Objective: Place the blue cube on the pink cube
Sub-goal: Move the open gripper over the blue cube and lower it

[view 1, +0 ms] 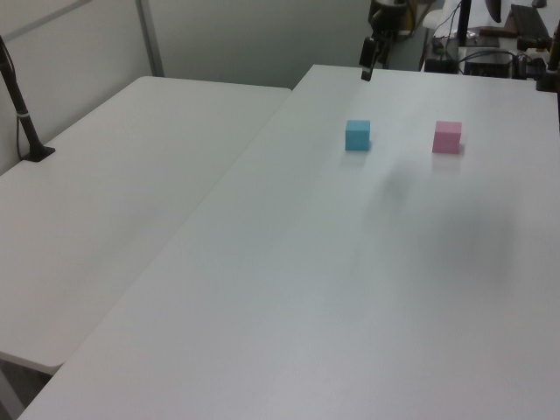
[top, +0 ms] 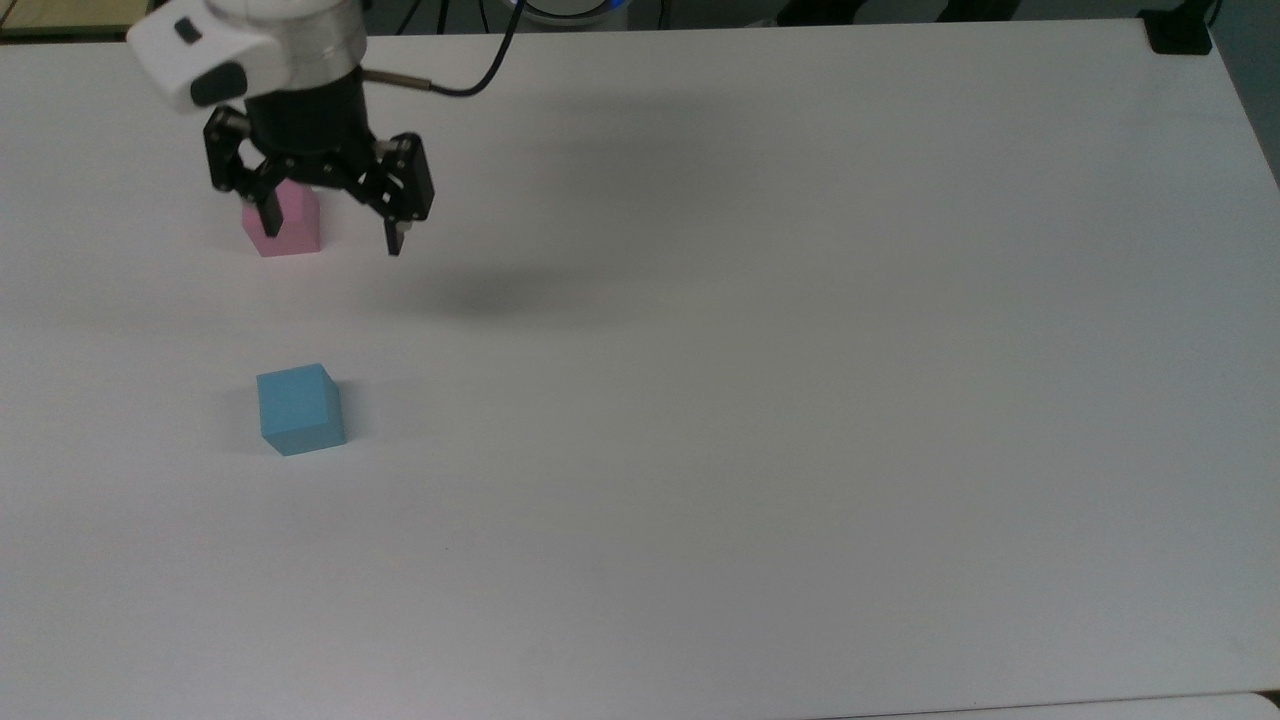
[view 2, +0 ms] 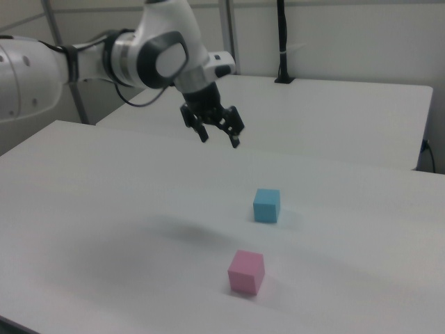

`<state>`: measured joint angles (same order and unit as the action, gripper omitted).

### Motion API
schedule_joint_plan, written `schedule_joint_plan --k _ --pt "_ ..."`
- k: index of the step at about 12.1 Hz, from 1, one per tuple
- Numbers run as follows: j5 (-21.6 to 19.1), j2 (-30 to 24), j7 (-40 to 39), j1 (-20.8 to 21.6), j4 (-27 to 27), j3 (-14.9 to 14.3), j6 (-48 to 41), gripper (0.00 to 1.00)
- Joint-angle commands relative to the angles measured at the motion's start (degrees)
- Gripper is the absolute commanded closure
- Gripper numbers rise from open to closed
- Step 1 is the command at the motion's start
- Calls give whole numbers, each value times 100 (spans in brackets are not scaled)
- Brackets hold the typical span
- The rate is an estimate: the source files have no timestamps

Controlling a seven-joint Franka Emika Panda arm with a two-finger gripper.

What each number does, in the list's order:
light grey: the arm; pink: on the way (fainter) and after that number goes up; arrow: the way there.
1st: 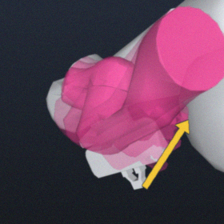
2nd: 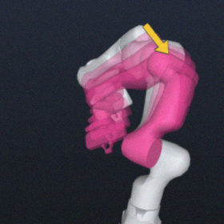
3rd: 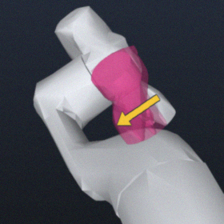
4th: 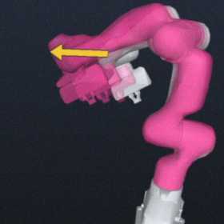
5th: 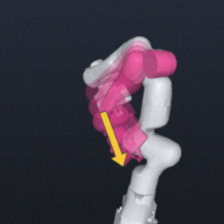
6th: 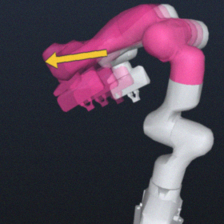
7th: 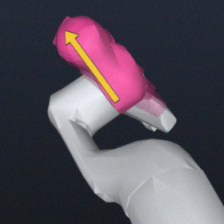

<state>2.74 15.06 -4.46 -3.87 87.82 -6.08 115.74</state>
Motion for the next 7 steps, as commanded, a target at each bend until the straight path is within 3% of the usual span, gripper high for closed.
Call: schedule_joint_plan --k 1,4,7 --pt "16 408 -774 -193 7 -7 615 0" --pt "-2 856 -1136 -193 7 -297 1001 0" --pt "-2 1304 -1391 -290 7 -315 1449 0"
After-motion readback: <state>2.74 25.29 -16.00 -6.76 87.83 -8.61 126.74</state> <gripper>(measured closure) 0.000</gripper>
